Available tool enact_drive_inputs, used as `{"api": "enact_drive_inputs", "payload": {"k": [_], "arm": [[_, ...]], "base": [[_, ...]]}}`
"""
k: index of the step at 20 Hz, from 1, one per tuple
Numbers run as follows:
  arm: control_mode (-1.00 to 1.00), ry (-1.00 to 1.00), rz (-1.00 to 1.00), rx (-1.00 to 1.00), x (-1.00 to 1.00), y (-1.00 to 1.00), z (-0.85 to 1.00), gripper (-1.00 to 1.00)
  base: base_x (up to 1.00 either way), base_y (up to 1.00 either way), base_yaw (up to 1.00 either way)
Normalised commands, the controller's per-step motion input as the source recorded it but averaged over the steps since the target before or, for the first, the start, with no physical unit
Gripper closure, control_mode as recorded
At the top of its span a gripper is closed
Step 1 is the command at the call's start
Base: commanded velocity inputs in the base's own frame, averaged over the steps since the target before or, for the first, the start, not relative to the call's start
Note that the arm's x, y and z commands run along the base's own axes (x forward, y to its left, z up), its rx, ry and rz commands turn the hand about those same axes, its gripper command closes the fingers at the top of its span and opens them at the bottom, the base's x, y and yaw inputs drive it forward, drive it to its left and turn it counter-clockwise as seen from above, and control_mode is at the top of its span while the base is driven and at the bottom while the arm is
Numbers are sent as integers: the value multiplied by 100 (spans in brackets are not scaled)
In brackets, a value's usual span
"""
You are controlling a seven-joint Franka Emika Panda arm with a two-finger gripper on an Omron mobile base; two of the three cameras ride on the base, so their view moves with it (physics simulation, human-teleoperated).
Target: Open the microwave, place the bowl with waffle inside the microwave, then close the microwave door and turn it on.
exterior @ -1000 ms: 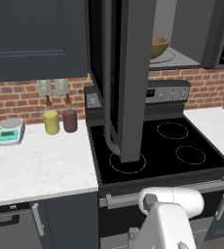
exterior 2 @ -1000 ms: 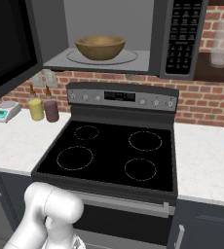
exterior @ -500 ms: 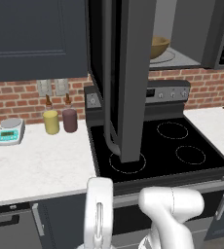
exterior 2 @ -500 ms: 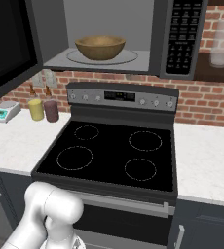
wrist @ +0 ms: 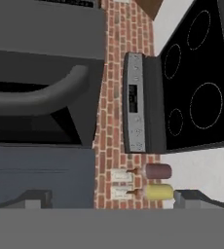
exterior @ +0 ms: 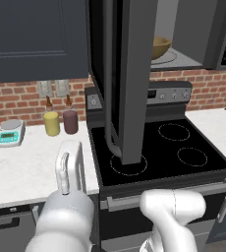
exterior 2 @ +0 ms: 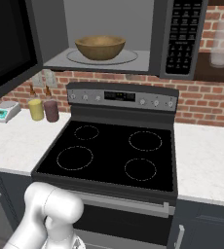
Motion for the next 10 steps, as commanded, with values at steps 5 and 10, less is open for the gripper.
{"api": "enact_drive_inputs", "payload": {"k": [5, 10], "arm": [[-100, -7, -3, -8, 61, 41, -56, -100], [-100, -12, -13, -13, 48, 75, -70, -100]], "base": [[0, 0, 0], [0, 0, 0]]}}
